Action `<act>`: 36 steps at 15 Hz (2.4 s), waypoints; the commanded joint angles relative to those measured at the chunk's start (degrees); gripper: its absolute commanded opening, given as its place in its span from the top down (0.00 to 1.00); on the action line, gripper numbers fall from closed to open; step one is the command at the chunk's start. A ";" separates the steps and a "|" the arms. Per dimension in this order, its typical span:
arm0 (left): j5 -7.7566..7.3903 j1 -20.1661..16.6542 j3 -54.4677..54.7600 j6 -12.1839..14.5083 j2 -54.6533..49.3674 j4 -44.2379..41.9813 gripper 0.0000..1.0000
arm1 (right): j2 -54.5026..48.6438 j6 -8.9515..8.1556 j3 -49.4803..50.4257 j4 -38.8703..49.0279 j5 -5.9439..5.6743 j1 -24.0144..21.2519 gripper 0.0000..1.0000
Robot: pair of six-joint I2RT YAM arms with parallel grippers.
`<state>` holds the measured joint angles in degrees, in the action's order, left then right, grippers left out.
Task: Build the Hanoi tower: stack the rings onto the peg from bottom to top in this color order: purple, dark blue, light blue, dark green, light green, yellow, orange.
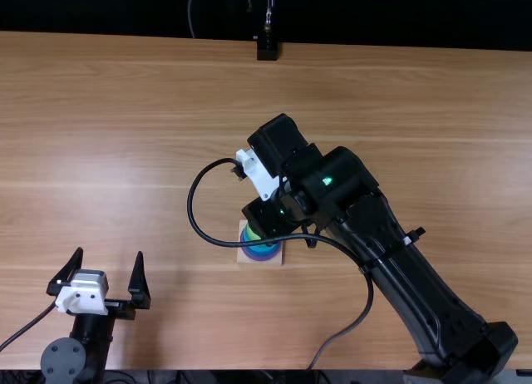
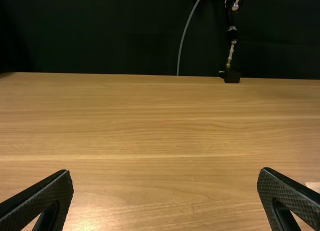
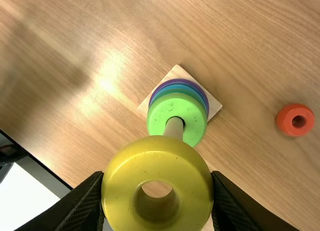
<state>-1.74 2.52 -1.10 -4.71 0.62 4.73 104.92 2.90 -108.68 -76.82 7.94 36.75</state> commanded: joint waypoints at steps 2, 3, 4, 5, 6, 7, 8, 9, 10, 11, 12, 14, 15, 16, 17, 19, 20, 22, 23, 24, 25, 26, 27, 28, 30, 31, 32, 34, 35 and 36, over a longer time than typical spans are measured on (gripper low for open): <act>-1.53 -0.33 1.10 0.49 -0.62 2.55 0.00 | -1.65 0.06 -0.39 0.18 0.49 0.16 1.00; -1.53 -0.33 1.10 0.49 -0.62 2.55 0.00 | -1.56 0.06 -0.39 1.13 0.49 0.16 1.00; -1.53 -0.33 1.10 0.49 -0.62 2.55 0.00 | -1.56 0.06 -0.39 3.14 0.49 0.16 1.00; -1.53 -0.33 1.10 0.49 -0.62 2.55 0.00 | -1.56 0.06 -0.30 5.56 0.39 0.07 1.00; -1.53 -0.33 1.10 0.49 -0.62 2.55 0.00 | -1.56 0.06 -0.12 7.78 0.39 -0.01 1.00; -1.53 -0.33 1.10 0.49 -0.62 2.55 0.00 | -1.56 0.06 0.14 9.04 0.39 -0.01 1.00; -1.53 -0.33 1.10 0.49 -0.62 2.55 0.00 | -1.56 0.27 0.40 9.15 0.39 -0.01 1.00; -1.53 -0.33 1.10 0.49 -0.62 2.55 0.00 | -1.56 0.48 0.49 8.83 0.39 -0.10 1.00; -1.53 -0.33 1.10 0.49 -0.62 2.55 0.00 | -1.65 0.58 0.58 8.41 0.39 -0.19 1.00; -1.53 -0.33 1.10 0.49 -0.62 2.55 0.00 | -1.74 0.69 0.67 8.20 0.28 -0.19 1.00; -1.53 -0.33 1.10 0.49 -0.62 2.55 0.00 | -1.83 0.80 0.67 8.20 0.18 -0.19 1.00; -1.53 -0.33 1.10 0.49 -0.62 2.55 0.00 | -1.83 0.90 0.75 8.09 -0.14 -0.28 1.00; -1.53 -0.33 1.10 0.49 -0.62 2.55 0.00 | -1.83 0.90 1.19 7.99 -0.14 -0.54 1.00; -1.53 -0.33 1.10 0.49 -0.62 2.55 0.00 | -2.09 0.90 1.98 7.57 -0.14 -0.54 1.00; -1.53 -0.33 1.10 0.49 -0.62 2.55 0.00 | -2.09 0.90 2.60 7.04 -0.14 -0.54 1.00; -1.53 -0.33 1.10 0.49 -0.62 2.55 0.00 | -2.18 0.80 3.92 6.09 -0.14 -0.54 1.00; -1.53 -0.33 1.10 0.49 -0.62 2.55 0.00 | -2.18 0.80 4.36 6.09 -0.14 -0.63 1.00; -1.53 -0.33 1.10 0.49 -0.62 2.55 0.00 | -2.18 0.80 4.53 6.09 -0.14 -1.07 1.00; -1.53 -0.33 1.10 0.60 -0.62 2.55 0.00 | -2.27 0.80 4.62 6.09 -0.03 -1.68 1.00; -1.53 -0.33 1.10 0.49 -0.62 2.55 0.00 | -2.36 0.80 4.45 6.09 -0.03 -1.68 1.00; -1.53 -0.33 1.10 0.49 -0.62 2.55 0.00 | -2.36 0.80 4.18 6.09 -0.03 -1.77 1.00; -1.53 -0.33 1.10 0.49 -0.62 2.55 0.00 | -2.36 0.80 4.09 6.09 -0.03 -1.77 1.00; -1.53 -0.33 1.10 0.49 -0.62 2.55 0.00 | -2.44 0.80 4.09 6.09 -0.03 -1.77 1.00; -1.53 -0.33 1.10 0.49 -0.62 2.55 0.00 | -2.97 0.69 4.09 5.98 0.18 -1.77 1.00; -1.53 -0.33 1.10 0.49 -0.62 2.55 0.00 | -3.32 0.48 4.53 5.98 0.18 -1.68 0.88; -1.53 -0.33 1.10 0.49 -0.62 2.55 0.00 | -3.41 0.48 4.62 5.77 0.07 -1.60 0.58; -1.53 -0.33 1.10 0.49 -0.62 2.55 0.00 | -3.41 0.48 4.45 5.14 0.07 -1.60 0.26; -1.53 -0.33 1.10 0.49 -0.62 2.55 0.00 | -3.41 0.48 4.01 3.56 -0.03 -1.33 0.00; -1.53 -0.33 1.10 0.49 -0.62 2.55 0.00 | -3.41 0.48 3.83 3.45 0.07 -1.24 0.00; -1.53 -0.33 1.10 0.49 -0.62 2.55 0.00 | -3.50 0.37 3.74 3.45 0.07 -1.16 0.00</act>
<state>-1.72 2.52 -1.10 -4.67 0.62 4.73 103.44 3.11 -104.97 -73.25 7.92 35.59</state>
